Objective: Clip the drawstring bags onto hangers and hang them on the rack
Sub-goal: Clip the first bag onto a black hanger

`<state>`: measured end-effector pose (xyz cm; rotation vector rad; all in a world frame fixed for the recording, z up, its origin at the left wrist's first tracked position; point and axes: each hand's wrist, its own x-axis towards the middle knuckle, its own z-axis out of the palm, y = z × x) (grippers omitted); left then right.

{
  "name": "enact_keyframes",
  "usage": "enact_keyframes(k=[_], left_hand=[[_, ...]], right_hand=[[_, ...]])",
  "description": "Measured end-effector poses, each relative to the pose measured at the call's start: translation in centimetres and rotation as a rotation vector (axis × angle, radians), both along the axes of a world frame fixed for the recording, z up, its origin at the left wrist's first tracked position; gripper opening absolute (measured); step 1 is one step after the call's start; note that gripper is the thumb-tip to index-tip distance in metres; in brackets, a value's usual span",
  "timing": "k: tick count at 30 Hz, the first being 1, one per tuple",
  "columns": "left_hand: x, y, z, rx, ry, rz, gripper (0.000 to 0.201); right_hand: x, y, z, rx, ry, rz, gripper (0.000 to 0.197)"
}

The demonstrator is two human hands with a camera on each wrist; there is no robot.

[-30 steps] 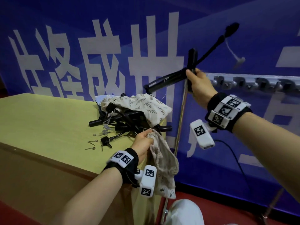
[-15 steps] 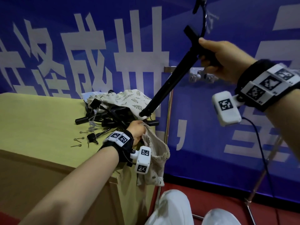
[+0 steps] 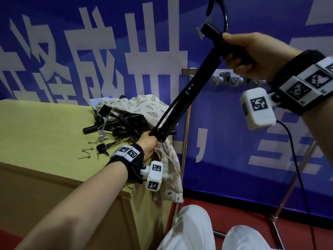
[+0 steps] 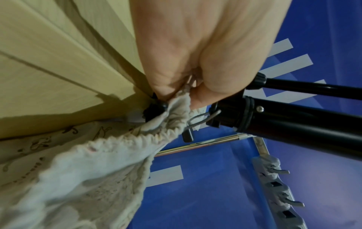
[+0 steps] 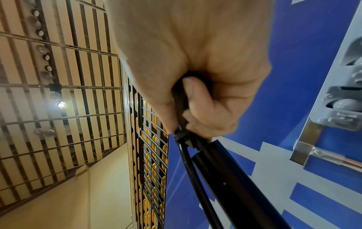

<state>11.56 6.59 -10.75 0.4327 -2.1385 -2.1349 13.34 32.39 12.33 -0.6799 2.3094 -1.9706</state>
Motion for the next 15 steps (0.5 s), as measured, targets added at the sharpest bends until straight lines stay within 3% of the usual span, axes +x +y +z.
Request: enact_keyframes(k=[3, 7, 15], left_hand=[[0.3, -0.1, 0.0, 0.012, 0.009, -0.028, 0.050], [0.3, -0.4, -0.1, 0.079, 0.030, -0.074, 0.077], [0.4, 0.8, 0.6, -0.145, 0.042, -0.261, 0.077]], right_hand=[[-0.3, 0.3, -0.1, -0.018, -0.036, -0.007, 0.023], [-0.6, 0.6, -0.8, -0.020, -0.075, -0.027, 0.023], [-0.7, -1.0, -2.3, 0.083, -0.101, -0.015, 0.026]])
